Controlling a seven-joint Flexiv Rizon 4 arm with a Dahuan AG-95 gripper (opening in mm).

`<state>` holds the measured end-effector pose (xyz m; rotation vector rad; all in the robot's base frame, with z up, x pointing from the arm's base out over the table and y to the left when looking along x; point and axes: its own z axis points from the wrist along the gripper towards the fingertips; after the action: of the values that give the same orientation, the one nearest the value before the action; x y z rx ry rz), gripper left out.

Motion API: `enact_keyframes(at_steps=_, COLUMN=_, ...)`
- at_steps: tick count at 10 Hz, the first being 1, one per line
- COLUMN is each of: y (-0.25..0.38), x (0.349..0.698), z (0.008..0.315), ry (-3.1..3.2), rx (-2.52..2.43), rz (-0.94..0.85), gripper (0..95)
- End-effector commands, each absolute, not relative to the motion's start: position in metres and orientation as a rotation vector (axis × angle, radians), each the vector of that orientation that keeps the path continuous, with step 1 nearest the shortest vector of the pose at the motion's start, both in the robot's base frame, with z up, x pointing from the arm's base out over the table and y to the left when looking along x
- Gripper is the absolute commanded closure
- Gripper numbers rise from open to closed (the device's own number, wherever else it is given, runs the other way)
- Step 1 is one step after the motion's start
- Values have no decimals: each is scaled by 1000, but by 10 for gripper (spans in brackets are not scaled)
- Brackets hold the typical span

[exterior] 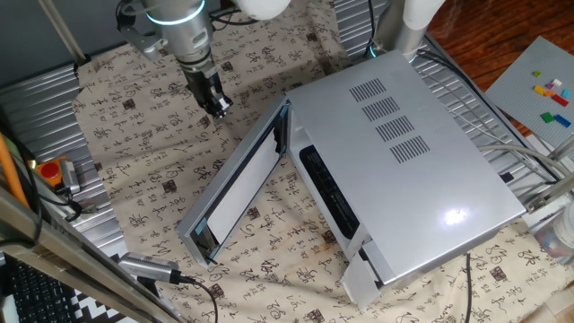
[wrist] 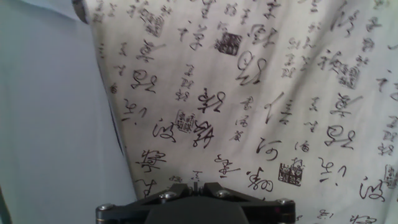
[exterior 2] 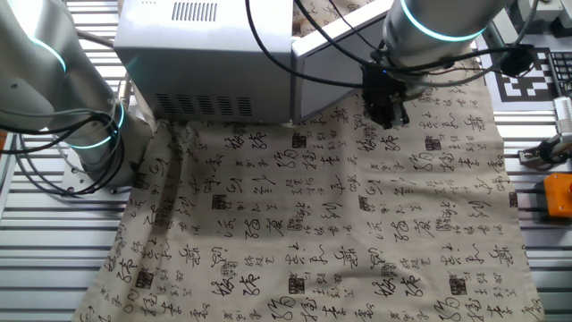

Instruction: Close the microwave door

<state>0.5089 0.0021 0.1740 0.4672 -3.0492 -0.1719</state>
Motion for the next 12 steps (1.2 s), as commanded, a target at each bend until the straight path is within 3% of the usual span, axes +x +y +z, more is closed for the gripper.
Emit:
enact_keyframes(at_steps=1, y=2, x=510, z=174, ry=-3045, rx=477, rz=-171, gripper=950)
enact_keyframes(at_steps=12, y=2, x=510, z=174, ry=-3051, rx=333, rz=-178, gripper=950)
